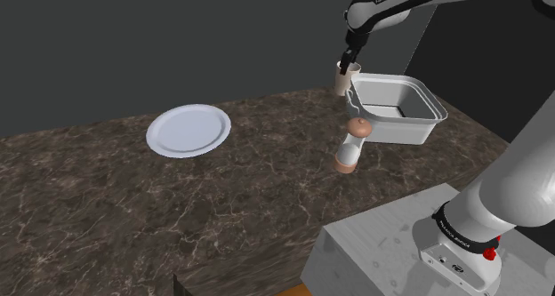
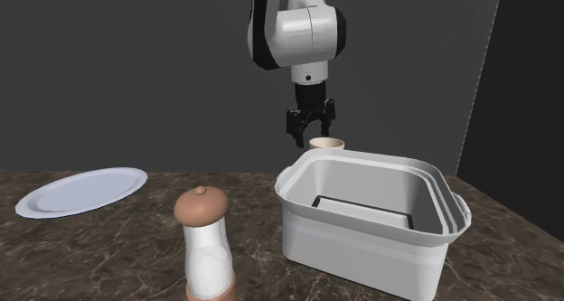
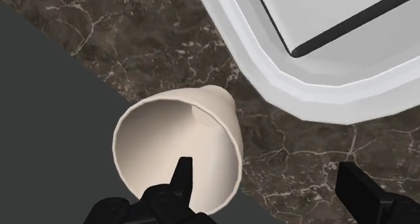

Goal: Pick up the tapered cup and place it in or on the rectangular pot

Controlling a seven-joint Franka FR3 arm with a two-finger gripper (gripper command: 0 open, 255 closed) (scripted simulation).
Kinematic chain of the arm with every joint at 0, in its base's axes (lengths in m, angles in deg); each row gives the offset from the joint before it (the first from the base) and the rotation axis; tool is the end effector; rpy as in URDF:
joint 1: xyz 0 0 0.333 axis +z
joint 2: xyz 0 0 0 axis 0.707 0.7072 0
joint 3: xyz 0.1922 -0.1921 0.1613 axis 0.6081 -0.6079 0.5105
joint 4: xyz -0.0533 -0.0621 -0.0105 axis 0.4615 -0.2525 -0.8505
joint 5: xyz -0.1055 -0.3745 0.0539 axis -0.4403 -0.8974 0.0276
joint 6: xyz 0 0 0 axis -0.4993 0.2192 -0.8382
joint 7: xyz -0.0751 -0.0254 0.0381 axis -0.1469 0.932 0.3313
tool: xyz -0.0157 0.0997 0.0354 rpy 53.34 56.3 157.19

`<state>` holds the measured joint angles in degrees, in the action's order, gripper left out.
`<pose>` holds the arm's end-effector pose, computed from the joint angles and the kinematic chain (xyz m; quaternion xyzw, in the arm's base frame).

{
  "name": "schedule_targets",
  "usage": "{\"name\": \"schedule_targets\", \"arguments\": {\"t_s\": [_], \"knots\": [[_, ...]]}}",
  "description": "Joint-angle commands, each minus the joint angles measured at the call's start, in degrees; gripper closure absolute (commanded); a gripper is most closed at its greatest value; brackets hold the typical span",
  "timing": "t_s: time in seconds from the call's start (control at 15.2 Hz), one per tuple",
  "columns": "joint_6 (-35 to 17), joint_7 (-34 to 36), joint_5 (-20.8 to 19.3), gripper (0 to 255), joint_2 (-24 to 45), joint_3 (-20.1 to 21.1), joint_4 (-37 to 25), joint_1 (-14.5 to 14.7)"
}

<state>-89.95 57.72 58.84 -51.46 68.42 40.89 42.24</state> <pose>0.5751 -0.1619 0.4123 0.9814 0.1672 0.0462 0.0823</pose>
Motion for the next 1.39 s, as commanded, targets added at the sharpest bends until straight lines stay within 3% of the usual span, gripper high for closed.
{"name": "schedule_targets", "arguments": {"t_s": [0.0,0.53,0.99,1.06,1.32], "knots": [[-0.95,-1.45,0.43,0,4.00,-0.07,-3.17,-0.47],[-5.68,-1.97,1.23,0,7.75,0.01,-2.18,-1.15],[-5.67,-1.97,1.23,0,7.74,0.01,-2.17,-1.15],[-5.67,-1.97,1.23,255,7.74,0.01,-2.17,-1.15],[-5.67,-1.97,1.23,255,7.74,0.01,-2.17,-1.15]]}}
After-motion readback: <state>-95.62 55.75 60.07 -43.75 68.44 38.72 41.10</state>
